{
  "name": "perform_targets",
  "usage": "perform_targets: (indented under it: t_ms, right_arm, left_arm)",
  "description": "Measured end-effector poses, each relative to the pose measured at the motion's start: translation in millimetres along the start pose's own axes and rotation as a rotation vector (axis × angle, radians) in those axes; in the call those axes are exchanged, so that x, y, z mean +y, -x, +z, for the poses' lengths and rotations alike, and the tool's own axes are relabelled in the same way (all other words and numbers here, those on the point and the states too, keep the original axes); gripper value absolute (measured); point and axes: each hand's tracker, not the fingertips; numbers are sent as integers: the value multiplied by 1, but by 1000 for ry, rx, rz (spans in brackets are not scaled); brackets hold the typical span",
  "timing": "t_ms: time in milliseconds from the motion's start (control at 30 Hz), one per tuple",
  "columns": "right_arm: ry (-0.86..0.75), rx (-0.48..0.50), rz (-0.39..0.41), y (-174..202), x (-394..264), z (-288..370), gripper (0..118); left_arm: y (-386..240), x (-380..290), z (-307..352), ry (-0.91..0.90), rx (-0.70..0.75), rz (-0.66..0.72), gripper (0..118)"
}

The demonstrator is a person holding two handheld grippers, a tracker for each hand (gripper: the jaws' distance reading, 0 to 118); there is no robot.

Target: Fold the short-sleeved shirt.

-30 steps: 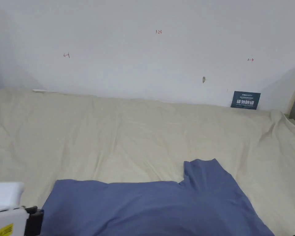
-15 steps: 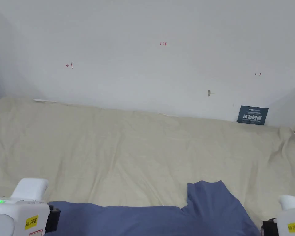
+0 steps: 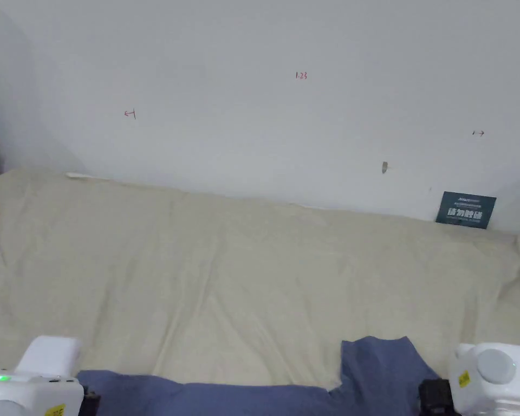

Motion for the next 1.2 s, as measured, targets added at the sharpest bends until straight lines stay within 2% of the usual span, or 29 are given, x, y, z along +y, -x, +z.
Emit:
perform_targets:
  t_ms: [100, 200, 233, 267, 333, 367, 400, 467, 533, 600, 633, 667, 733, 767, 1000, 1067, 1200]
  right_arm:
    - [9, -4, -5, 2, -5, -10, 93]
    - [-2, 18, -42, 2, -9, -10, 78]
    - [-6, 22, -41, 5, -11, -8, 62]
    - [-14, 8, -38, 8, -11, -3, 38]
    - [-44, 17, 3, 13, -12, 7, 12]
    - [-53, 27, -11, 16, -13, 10, 0]
    - [-53, 11, -17, 21, -13, 14, 0]
    - [-55, 1, 42, 24, -16, 17, 0]
    - [-62, 5, 31, 26, -19, 23, 0]
    - [-83, 30, -21, 17, -17, 31, 0]
    - [-89, 35, -27, 16, -17, 34, 0]
    - [-99, 43, -35, 16, -18, 39, 0]
    - [-115, 45, -21, 14, -23, 51, 0]
    - [-119, 49, -22, 14, -24, 55, 0]
    - [-163, 73, -22, 3, -25, 66, 0]
    - [-159, 111, -55, 2, -24, 69, 0]
    - [-160, 88, -20, 2, -24, 67, 0]
  left_arm:
    - [5, -1, -2, 10, 0, 10, 2]
    - [9, -3, -3, 19, 15, 14, 2]
    - [10, -3, -3, 21, 18, 17, 2]
    - [11, -3, -4, 22, 20, 22, 2]
    - [12, -3, -3, 23, 17, 28, 2]
    - [13, -4, -4, 22, 16, 28, 2]
    - [13, -4, -4, 21, 19, 30, 2]
    - [16, -2, -6, 23, 24, 26, 2]
    - [19, 0, -8, 22, 34, 27, 2]
    - [29, 5, -15, 34, 42, 44, 4]
    - [34, 7, -21, 62, 54, 61, 18]
    - [39, 10, -28, 64, 52, 63, 43]
    - [49, 17, -42, 93, 41, 91, 107]
    - [53, 22, -50, 93, 32, 92, 117]
    - [63, 39, -107, 258, -37, 72, 118]
    - [61, 46, -121, 267, -17, 70, 118]
    - [55, 58, -139, 263, -17, 64, 116]
